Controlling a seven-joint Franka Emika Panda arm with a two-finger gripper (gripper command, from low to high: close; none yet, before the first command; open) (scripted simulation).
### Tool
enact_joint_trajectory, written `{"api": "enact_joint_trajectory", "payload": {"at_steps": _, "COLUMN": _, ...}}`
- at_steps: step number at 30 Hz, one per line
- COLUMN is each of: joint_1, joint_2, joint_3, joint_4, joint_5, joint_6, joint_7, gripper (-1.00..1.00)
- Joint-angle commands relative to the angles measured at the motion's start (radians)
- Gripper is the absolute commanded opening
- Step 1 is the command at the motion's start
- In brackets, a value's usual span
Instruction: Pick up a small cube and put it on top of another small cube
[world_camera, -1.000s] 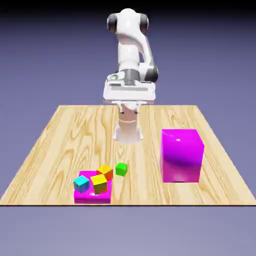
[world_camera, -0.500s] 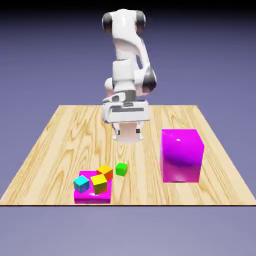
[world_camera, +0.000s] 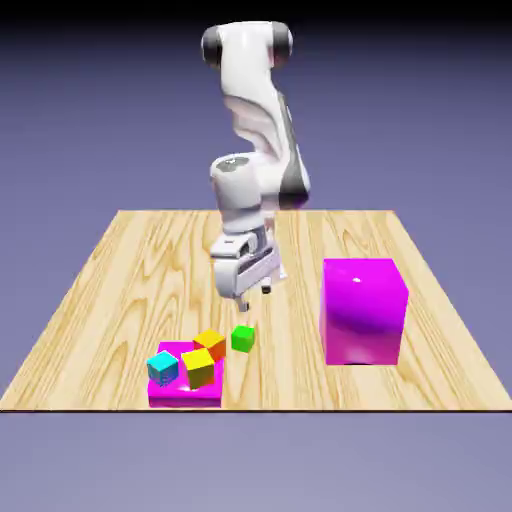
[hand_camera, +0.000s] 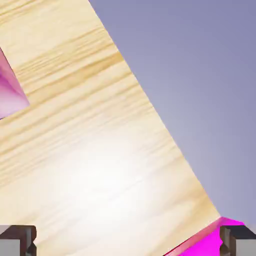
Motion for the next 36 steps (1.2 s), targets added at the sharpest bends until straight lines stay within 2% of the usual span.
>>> {"api": "enact_joint_trajectory", "payload": {"at_steps": 1, "joint_1": 0.012, "joint_2": 0.014, "joint_3": -0.013, "joint_4": 0.005, "joint_5": 0.008, "joint_6": -0.013, "joint_7": -0.044, "gripper": 0.0}}
{"api": "enact_joint_trajectory", "payload": {"at_steps": 36, "joint_1": 0.419, "joint_2": 0.5, "joint_3": -0.478, "joint_4": 0.177, "joint_5": 0.273, "joint_6": -0.478, "joint_7": -1.566, "gripper": 0.0}}
